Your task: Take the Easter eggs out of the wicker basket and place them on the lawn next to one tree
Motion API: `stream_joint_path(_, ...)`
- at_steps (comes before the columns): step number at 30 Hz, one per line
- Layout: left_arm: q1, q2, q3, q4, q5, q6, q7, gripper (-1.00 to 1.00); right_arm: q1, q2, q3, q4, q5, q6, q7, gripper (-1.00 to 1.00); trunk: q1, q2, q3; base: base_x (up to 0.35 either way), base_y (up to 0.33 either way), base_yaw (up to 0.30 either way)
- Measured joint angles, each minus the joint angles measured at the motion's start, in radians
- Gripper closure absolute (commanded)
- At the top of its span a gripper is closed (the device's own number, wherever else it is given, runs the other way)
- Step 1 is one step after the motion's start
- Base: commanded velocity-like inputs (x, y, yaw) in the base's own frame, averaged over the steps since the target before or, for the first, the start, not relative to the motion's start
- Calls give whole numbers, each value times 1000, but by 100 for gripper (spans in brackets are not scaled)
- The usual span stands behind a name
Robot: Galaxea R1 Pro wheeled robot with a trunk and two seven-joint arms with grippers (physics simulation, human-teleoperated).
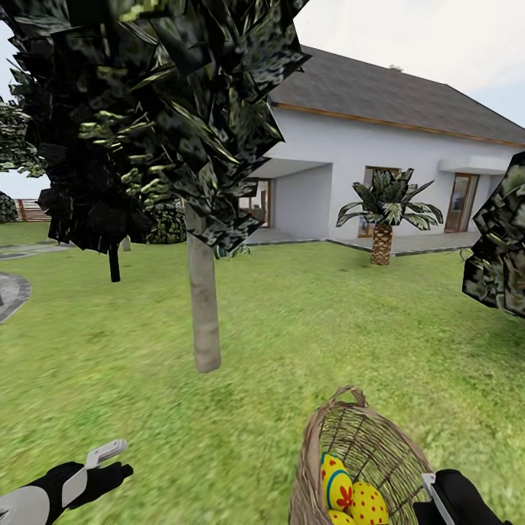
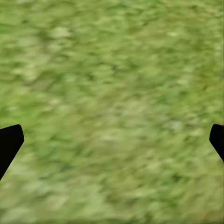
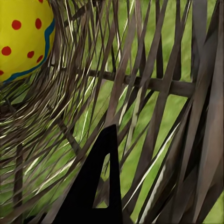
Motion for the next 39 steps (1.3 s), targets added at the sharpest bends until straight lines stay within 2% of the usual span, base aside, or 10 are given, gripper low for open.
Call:
stream_joint_path(12,0,-1,0,0,0,1,0,-100,0,4,1,0,-1,0,-1,100,46,-84,-38,0,0,0)
stream_joint_path(36,0,-2,0,1,0,0,0,-100,-1,5,2,-19,-2,1,-1,100,57,-90,-130,0,0,0)
stream_joint_path(39,0,-3,0,1,0,0,-1,-100,-1,5,2,-19,-3,1,-2,100,57,-90,-130,0,0,0)
